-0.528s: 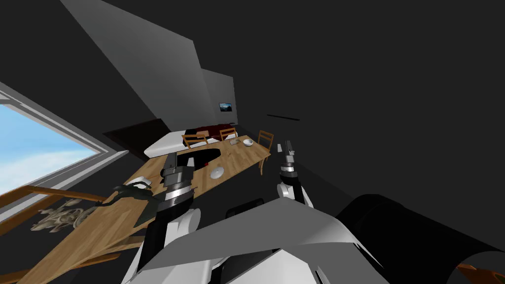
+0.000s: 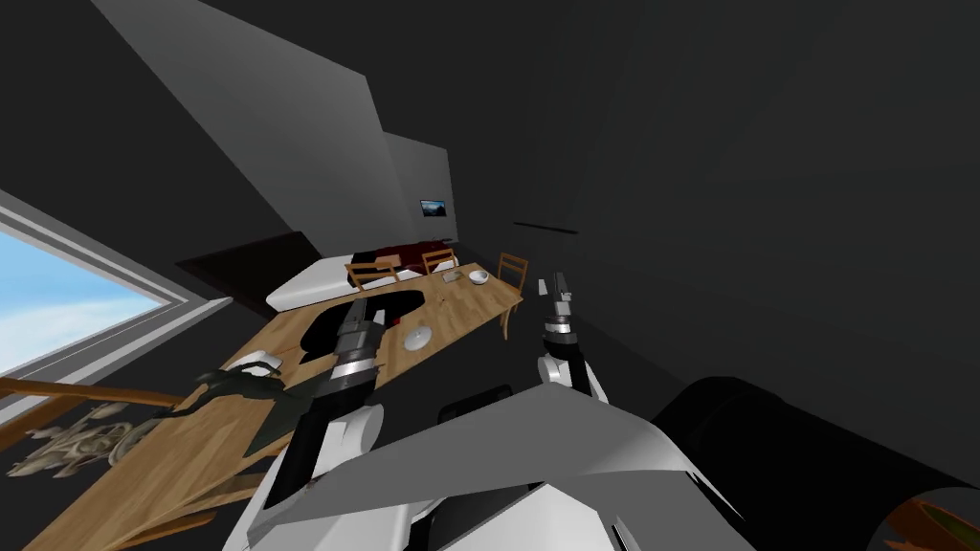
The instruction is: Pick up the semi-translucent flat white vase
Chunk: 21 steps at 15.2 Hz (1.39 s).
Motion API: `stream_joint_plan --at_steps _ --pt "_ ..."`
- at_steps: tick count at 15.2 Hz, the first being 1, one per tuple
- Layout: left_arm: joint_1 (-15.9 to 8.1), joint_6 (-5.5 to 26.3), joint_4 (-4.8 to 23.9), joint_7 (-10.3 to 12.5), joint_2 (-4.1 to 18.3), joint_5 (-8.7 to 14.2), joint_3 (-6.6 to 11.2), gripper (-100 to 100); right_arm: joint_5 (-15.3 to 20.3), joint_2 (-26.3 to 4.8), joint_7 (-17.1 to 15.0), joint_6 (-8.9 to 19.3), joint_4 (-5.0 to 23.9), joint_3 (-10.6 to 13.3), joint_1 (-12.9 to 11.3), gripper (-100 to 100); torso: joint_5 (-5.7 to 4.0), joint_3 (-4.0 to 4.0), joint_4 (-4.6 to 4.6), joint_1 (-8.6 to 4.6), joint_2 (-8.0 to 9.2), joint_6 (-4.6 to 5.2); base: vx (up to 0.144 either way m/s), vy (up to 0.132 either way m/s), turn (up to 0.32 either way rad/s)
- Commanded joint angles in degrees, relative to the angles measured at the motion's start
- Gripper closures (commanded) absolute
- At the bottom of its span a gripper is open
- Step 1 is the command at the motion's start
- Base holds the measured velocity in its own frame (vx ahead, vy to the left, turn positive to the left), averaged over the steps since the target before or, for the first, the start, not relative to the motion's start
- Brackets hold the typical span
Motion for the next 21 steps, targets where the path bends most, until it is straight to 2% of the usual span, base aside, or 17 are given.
stream_joint_plan --at_steps 1,4,5,7,8,10,11,12,13,15,16,18,21 --pt "-1.2 2.9 1.2 0.8 1.3 0.3 0.72 -100 0.0 0.0 0.0 0.0 0.0 0.0 0.0 0 0.0 0.0 0.0 0.0 0.0 0.0 0.014 -0.002 -0.061" --pt "-2.1 6.0 2.4 1.4 2.1 0.5 1.19 -100 0.0 0.0 0.0 0.0 0.0 0.0 0.0 0 0.0 0.0 0.0 -0.01 -0.01 0.01 0.013 -0.004 -0.061" --pt "-3.0 7.3 3.7 2.0 2.9 0.7 1.69 -100 0.0 0.0 0.0 0.0 0.0 0.0 0.0 0 0.0 0.0 0.0 -0.01 0.0 0.01 0.015 -0.005 -0.091" --pt "-3.0 8.6 3.7 2.0 2.9 0.7 1.69 -100 0.0 0.0 0.0 0.0 0.0 0.0 0.0 0 0.0 0.0 0.0 0.0 0.0 0.0 0.013 0.0 -0.042" --pt "-4.0 10.5 5.0 2.7 3.7 0.9 2.22 -100 0.0 0.0 0.0 0.0 0.0 0.0 0.0 0 0.0 0.0 0.0 -0.01 0.0 0.0 0.012 -0.002 -0.053" --pt "-4.0 11.5 5.0 2.7 3.7 0.9 2.22 -100 0.0 0.0 0.0 0.0 0.0 0.0 0.0 0 0.0 0.0 0.0 -0.01 0.0 0.01 0.012 0.0 -0.045" --pt "-5.0 13.6 6.5 3.4 4.4 1.1 2.79 -100 0.0 0.0 0.0 0.0 0.0 0.0 0.0 0 0.0 0.0 0.0 -0.01 0.01 0.0 0.014 -0.002 -0.057" --pt "-5.0 14.4 6.5 3.4 4.4 1.1 2.79 -100 0.0 0.0 0.0 0.0 0.0 0.0 0.0 0 0.0 0.0 0.0 -0.01 0.0 0.01 0.015 -0.002 -0.068" --pt "-6.1 15.9 8.0 4.2 5.1 1.4 3.38 -100 0.0 0.0 0.0 0.0 0.0 0.0 0.0 0 0.0 0.0 0.0 -0.01 -0.01 0.0 0.019 -0.002 -0.093" --pt "-6.1 17.5 8.0 4.2 5.1 1.4 3.38 -100 0.0 0.0 0.0 0.0 0.0 0.0 0.0 0 0.0 -0.01 -0.01 0.0 -0.03 0.01 0.017 0.0 -0.062" --pt "-7.2 19.5 9.6 5.0 5.8 1.6 4.0 -100 0.0 0.0 0.0 0.0 0.0 0.0 0.0 0 0.0 -0.01 0.0 0.0 -0.01 -0.01 0.015 -0.002 -0.06" --pt "-7.2 20.8 9.6 5.0 5.8 1.6 4.0 -100 0.0 0.0 0.0 0.0 0.0 0.0 0.0 0 0.0 -0.01 0.0 -0.01 -0.02 0.0 0.014 -0.001 -0.049" --pt "-9.6 25.5 12.8 6.6 7.2 2.2 5.31 -100 0.0 0.0 0.0 0.0 0.0 0.0 0.0 0 0.0 -0.01 0.0 -0.01 -0.01 0.0 0.017 -0.002 -0.084"
